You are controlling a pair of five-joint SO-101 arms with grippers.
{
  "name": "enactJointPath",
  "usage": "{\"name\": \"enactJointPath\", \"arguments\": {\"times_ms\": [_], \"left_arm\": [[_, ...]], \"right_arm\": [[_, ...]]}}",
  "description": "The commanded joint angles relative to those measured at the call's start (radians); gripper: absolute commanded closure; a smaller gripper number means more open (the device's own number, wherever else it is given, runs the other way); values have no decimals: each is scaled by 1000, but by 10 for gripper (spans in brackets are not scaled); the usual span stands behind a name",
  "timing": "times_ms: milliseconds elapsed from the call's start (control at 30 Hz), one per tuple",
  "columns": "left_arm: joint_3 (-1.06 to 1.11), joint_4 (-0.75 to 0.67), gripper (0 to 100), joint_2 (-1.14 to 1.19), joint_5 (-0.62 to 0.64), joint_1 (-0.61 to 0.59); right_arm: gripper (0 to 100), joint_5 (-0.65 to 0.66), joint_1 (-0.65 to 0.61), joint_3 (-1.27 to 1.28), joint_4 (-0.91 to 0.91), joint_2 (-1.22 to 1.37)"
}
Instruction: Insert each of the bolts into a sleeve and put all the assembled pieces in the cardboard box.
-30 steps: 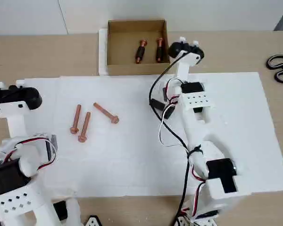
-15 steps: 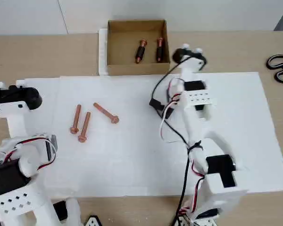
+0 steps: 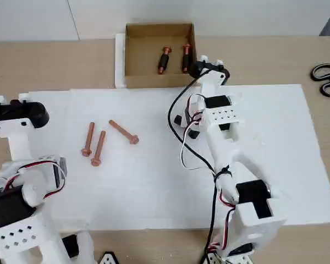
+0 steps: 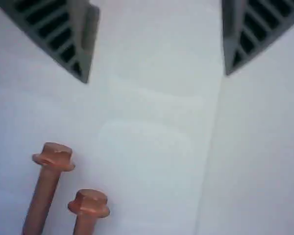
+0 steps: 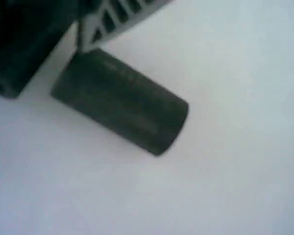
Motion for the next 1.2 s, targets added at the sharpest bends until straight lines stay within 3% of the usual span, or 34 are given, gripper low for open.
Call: {"name": "enactJointPath", "arguments": {"times_ms": [0,700,1000,1167], "left_arm": [[1,-20,829,-12,-6,-3],[2,-20,829,-12,-8,-3],[2,-20,829,-12,-8,-3],[2,-20,829,-12,-8,-3]], "right_arm": [[898,5,-1,-3,-7,-5],[898,6,12,204,-282,8],[900,9,4,170,-229,45],[957,12,8,167,-188,33]]}}
